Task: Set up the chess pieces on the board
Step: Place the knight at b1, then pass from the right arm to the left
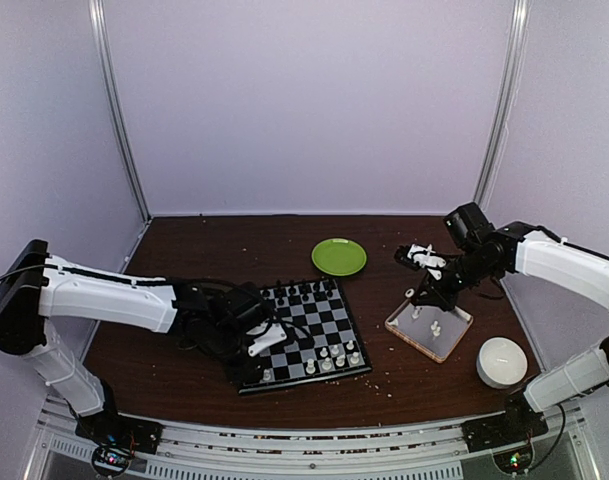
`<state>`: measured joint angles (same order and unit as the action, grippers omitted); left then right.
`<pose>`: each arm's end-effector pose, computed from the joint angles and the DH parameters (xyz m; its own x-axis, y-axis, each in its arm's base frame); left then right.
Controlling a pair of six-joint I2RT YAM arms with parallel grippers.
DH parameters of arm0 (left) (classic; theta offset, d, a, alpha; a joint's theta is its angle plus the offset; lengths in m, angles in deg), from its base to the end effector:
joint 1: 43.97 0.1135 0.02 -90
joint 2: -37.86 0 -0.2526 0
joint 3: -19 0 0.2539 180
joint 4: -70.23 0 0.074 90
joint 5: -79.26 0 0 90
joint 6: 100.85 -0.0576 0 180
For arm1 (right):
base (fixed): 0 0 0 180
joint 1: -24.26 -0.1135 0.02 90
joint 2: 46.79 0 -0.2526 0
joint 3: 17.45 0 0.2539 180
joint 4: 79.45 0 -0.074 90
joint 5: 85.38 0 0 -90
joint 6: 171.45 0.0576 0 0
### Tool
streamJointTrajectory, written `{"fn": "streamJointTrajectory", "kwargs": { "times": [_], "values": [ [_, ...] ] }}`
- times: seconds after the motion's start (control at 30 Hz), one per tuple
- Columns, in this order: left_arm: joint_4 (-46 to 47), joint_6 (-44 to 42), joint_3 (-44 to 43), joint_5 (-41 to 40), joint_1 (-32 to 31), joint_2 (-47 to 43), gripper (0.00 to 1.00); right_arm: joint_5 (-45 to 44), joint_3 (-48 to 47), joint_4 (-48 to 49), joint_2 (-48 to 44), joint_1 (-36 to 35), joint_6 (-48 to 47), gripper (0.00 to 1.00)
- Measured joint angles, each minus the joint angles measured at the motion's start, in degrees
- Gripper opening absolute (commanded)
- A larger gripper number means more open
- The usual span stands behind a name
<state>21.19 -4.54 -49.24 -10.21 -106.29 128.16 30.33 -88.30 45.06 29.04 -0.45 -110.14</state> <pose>0.1385 -0.2653 0.1462 -0.5343 0.7820 -0.3210 0.8332 0.5511 -0.0443 0.2377 0.1369 0.2268 -0.4193 -0.6691 -0.6136 -0.8803 0.4650 0.0945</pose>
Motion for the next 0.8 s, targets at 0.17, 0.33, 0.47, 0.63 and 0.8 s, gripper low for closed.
{"fn": "streamJointTrajectory", "kwargs": {
  "times": [0.17,0.33,0.47,0.63,0.8],
  "values": [
    [-1.09,-0.22,-4.92,-2.67,0.00,-3.63,0.40,6.91,-7.10,-6.45,1.03,-0.31,-1.01,0.06],
    [10.64,-1.79,-9.14,-2.49,0.02,-7.30,0.51,17.09,-16.68,-13.40,5.27,-1.27,-2.36,0.07],
    [21.29,3.48,-14.01,1.09,1.09,-3.89,0.52,21.90,-21.64,-18.16,10.27,-3.43,-3.63,0.07],
    [34.93,17.38,-19.26,8.68,4.35,4.20,0.52,23.39,-23.26,-21.11,13.09,-5.38,-3.93,0.07],
    [39.50,29.29,-22.29,14.47,5.62,11.52,0.49,19.76,-24.26,-20.96,13.05,-7.91,-1.84,0.07]
  ]
}}
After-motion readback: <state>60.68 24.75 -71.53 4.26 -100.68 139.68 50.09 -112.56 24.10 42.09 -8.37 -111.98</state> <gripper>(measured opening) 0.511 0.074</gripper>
